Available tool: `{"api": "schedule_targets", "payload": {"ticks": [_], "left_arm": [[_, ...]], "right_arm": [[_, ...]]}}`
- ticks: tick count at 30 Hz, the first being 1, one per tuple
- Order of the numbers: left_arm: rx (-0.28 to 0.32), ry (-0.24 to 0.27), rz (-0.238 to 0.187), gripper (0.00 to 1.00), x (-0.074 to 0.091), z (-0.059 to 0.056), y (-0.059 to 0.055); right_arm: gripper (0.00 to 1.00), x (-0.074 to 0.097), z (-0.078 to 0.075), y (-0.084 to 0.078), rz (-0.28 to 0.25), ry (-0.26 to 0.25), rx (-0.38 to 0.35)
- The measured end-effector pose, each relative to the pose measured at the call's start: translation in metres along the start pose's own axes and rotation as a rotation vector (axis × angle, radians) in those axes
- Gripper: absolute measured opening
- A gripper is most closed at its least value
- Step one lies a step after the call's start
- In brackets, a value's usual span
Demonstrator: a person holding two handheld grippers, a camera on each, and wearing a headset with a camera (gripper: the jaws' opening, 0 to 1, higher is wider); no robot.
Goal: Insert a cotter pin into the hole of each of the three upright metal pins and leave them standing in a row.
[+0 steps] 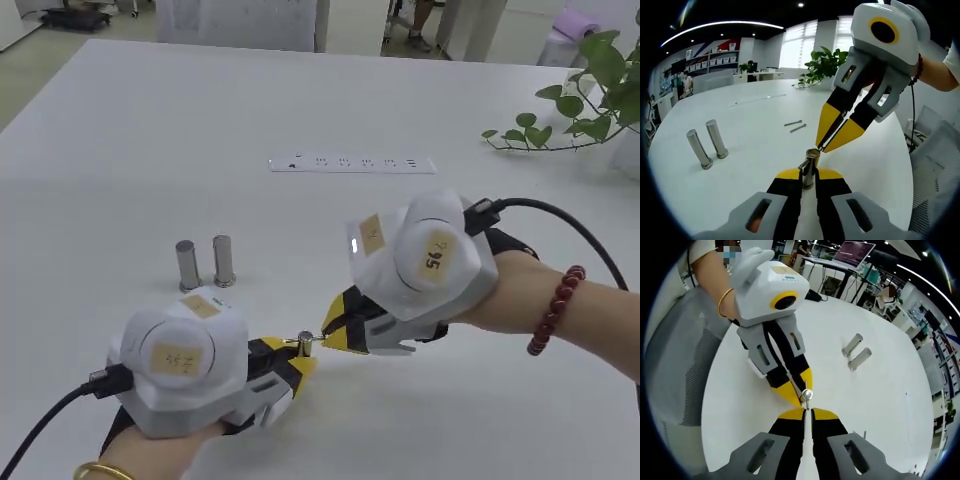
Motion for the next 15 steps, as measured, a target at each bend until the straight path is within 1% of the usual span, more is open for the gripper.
{"api": "schedule_targets", "payload": {"ticks": [5,15], "left_arm": [[0.004,-0.003,0.000,0.08,-0.0004,0.0005,-0.0004],[0.013,-0.008,-0.001,0.08,-0.0013,0.0004,-0.0006]], "right_arm": [[0.05,-0.0007,-0.0005,0.0005,0.000,-0.001,0.006],[0.05,-0.0017,-0.0003,0.0031,-0.012,0.004,-0.009]]}}
Point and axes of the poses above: the centre of the closed fingertips' face, and the gripper's own axes: x roughly backward along the fingers, z roughly to its left, y roughly out of its top, the point moved 6 cm from there along x, roughly backward along the fingers, and after that the axes turned 3 degrees about -x, right-handed, at the moved point
